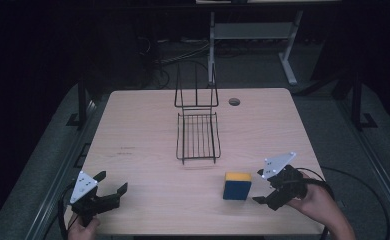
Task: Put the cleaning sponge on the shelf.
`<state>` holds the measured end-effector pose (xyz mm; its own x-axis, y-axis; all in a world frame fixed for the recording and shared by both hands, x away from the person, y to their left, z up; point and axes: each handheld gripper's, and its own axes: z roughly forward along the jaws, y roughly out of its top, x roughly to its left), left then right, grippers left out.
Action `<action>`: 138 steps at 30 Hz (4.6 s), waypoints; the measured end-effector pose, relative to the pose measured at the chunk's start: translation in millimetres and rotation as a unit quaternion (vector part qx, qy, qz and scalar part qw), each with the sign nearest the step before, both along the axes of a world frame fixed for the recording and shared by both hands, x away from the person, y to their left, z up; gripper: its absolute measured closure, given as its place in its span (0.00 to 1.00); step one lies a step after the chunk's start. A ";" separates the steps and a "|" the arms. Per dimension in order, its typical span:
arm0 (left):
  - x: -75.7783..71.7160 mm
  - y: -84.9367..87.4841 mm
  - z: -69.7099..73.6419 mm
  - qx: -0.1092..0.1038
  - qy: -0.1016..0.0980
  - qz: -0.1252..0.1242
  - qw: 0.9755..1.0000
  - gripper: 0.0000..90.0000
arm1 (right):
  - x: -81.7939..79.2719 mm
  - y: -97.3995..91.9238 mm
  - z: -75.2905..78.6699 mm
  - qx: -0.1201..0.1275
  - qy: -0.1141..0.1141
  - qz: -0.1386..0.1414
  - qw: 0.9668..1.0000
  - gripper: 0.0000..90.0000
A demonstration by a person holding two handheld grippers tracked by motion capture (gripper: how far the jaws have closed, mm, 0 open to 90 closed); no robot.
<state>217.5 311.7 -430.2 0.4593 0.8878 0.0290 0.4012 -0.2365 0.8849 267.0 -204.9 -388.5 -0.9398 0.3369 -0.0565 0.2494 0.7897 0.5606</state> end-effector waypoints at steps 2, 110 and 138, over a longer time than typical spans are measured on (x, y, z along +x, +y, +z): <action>-0.1 -0.2 0.1 0.000 0.000 -0.001 1.000 0.16 | 1.1 2.0 1.5 -0.001 0.000 0.003 1.000 0.19; 0.4 0.1 1.7 -0.008 -0.003 -0.001 1.000 0.16 | 112.0 107.2 63.9 -0.004 -0.055 0.060 0.997 0.63; 0.0 0.4 1.9 -0.009 -0.004 0.001 1.000 0.16 | 145.7 107.5 31.9 0.052 -0.029 0.024 0.998 0.56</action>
